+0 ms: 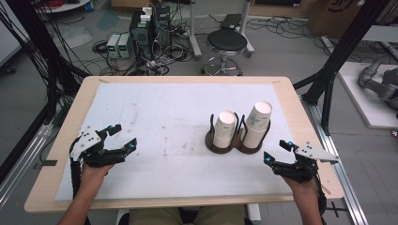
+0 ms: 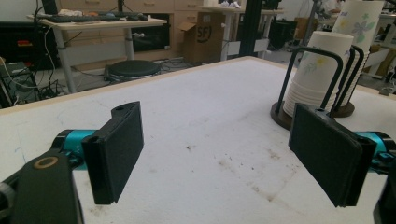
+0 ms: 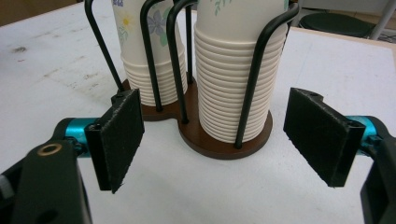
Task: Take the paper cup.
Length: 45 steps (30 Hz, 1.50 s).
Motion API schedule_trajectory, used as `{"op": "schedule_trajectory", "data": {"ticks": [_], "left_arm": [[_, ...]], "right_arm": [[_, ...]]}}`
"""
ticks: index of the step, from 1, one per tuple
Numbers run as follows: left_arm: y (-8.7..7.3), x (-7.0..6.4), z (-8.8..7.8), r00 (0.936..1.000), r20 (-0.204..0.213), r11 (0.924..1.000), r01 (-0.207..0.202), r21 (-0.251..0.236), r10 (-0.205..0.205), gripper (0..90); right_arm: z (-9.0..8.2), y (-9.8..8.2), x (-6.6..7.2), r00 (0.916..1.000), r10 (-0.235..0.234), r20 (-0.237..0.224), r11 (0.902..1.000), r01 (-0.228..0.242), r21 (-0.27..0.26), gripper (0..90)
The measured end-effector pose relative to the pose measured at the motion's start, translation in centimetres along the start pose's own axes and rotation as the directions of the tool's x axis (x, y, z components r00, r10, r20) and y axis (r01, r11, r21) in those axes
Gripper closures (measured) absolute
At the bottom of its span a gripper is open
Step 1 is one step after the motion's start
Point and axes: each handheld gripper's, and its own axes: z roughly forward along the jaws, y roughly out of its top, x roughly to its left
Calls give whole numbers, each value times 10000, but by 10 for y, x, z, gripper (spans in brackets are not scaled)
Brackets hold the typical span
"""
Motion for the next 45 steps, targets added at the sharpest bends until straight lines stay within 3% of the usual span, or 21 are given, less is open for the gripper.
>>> {"op": "schedule_trajectory", "data": {"ticks": [11, 19, 21, 25, 30, 32, 33, 37, 45], "left_arm": [[1, 1, 6, 9997, 228, 9999, 105, 74, -106, 180], [11, -11, 16, 9923, 1215, 9997, 237, 105, -248, 181], [16, -13, 20, 9881, 1482, 9992, 388, 108, -399, 175], [30, -18, 34, 9840, 1758, 9996, 276, 57, -282, 167], [54, -31, 63, 9694, 2455, 9999, -73, 104, 45, 166], [65, -43, 83, 9533, 3008, 9986, -384, 355, 260, 167], [65, -43, 83, 9533, 3008, 9986, -384, 355, 260, 167], [74, -59, 108, 9331, 3583, 9967, -559, 589, 311, 168], [86, -77, 144, 9135, 4050, 9932, -793, 847, 384, 169]], "right_arm": [[2, -3, -1, 9999, 25, -142, 10000, -24, 91, 207], [0, 2, 6, 9998, -22, -194, 10000, 22, 33, 207], [1, 2, 7, 9998, -48, -196, 10000, 48, 43, 208], [3, 3, 6, 9997, -61, -234, 10000, 62, 52, 207], [6, 3, 6, 9995, -131, -299, 9998, 135, 136, 208], [6, 3, 6, 9994, -142, -326, 9998, 147, 125, 208], [6, 3, 6, 9994, -142, -326, 9998, 147, 125, 208], [5, 3, 7, 9994, -67, -347, 9999, 70, 82, 208], [3, 3, 7, 9993, -123, -342, 9999, 124, 35, 208]]}}
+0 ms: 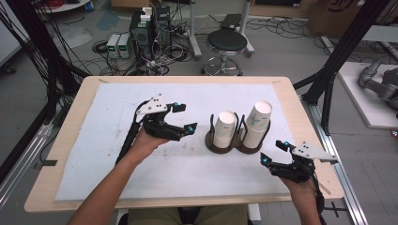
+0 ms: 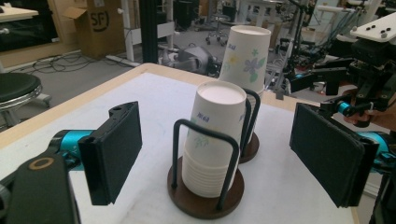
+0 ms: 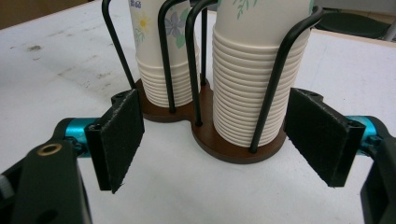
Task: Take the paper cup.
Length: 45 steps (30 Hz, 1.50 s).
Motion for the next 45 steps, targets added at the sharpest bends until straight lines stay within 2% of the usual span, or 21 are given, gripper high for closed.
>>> {"op": "schedule_trajectory", "data": {"ticks": [8, 13, 15, 17, 18, 23, 30, 35, 40, 45], "left_arm": [[14, -4, 37, 9985, 484, 9987, -294, 412, 273, 173], [21, -8, 67, 9960, 819, 9965, -408, 735, 348, 178], [21, -7, 83, 9965, 776, 9943, -374, 998, 297, 183], [20, -6, 88, 9971, 706, 9933, -363, 1100, 286, 184], [18, -5, 96, 9972, 689, 9897, -381, 1378, 288, 184], [15, -5, 112, 9974, 682, 9856, -325, 1661, 214, 187], [7, 0, 122, 9986, 532, 9778, -192, 2087, 82, 214], [5, -1, 128, 9980, 617, 9732, -241, 2287, 102, 260], [4, -2, 130, 9978, 656, 9743, -181, 2246, 34, 344], [6, -2, 129, 9975, 699, 9737, -260, 2265, 104, 352]], "right_arm": [[0, 0, 0, 10000, 12, -39, 10000, -12, 24, 207], [0, 0, 0, 10000, 74, -46, 10000, -74, -6, 208], [0, 0, 0, 10000, -3, -51, 10000, 2, -50, 207], [-1, 0, 0, 9999, 85, -63, 9999, -86, -52, 208], [-1, 0, 0, 9999, 107, -63, 9999, -107, -53, 208], [-2, 0, -1, 9999, 100, -84, 9999, -100, -67, 207], [-3, -1, -2, 9999, 145, -74, 9999, -146, -87, 208], [-3, -1, -2, 9999, 144, -96, 9999, -144, -57, 207], [-3, -1, -2, 9999, 114, -101, 9999, -115, -97, 208], [-3, -1, -2, 9998, 148, -99, 9999, -148, -67, 208]]}}
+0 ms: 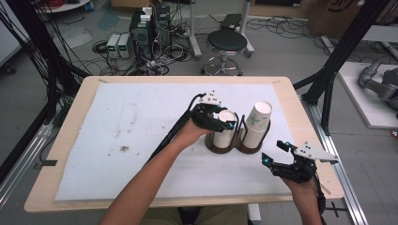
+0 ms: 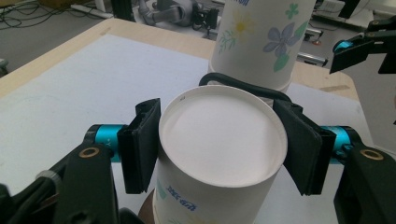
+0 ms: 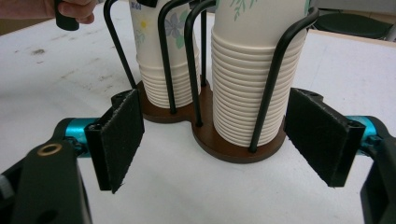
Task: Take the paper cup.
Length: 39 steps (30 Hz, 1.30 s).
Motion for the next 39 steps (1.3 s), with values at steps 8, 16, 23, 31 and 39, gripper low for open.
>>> {"op": "schedule_trajectory", "data": {"ticks": [8, 16, 23, 31, 39], "left_arm": [[9, 2, -13, 9995, 33, 9963, 323, -791, -321, 357], [17, 7, -34, 9956, 199, 9754, 939, -1995, -918, 362], [26, 9, -52, 9921, 501, 9475, 1244, -2944, -1146, 366], [38, 8, -80, 9968, 232, 9424, 797, -3249, -763, 367], [27, 17, -128, 9961, -606, 9512, 420, -3058, -635, 366]], "right_arm": [[1, 1, 1, 10000, -45, -23, 10000, 45, 9, 208], [2, 1, 2, 10000, -1, -62, 10000, 2, 13, 207], [3, 0, 3, 9999, -45, -97, 10000, 46, 57, 208], [5, 1, 4, 9999, -36, -128, 10000, 37, 48, 208], [7, 2, 7, 9995, -121, -302, 9999, 124, 83, 207]]}}
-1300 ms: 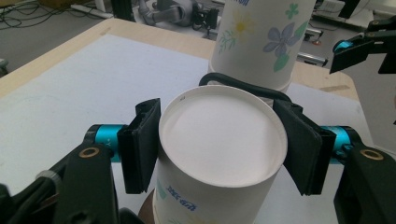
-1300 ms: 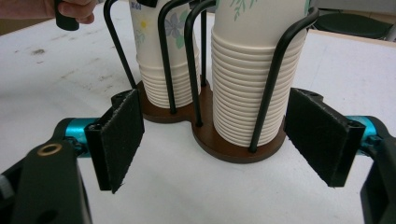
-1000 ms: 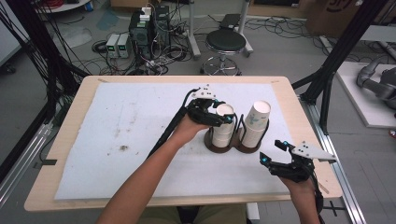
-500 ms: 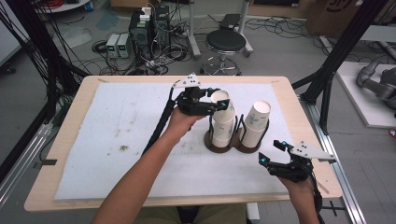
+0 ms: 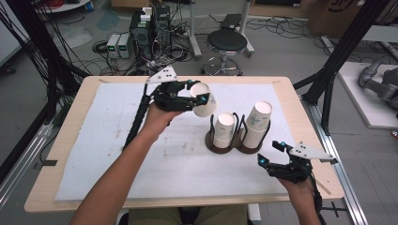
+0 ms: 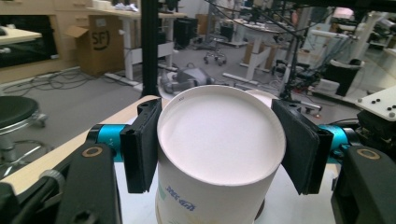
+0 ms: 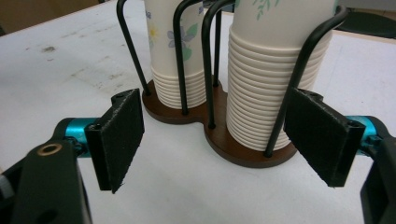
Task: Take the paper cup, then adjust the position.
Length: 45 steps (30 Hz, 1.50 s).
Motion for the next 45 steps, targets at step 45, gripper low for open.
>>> {"op": "schedule_trajectory", "data": {"ticks": [45], "left_arm": [[-90, -8, -116, 9937, -1069, 9981, 387, 483, -333, 365]], "right_arm": [[32, 28, 46, 9711, -783, -2254, 9967, 713, -392, 207]]}}
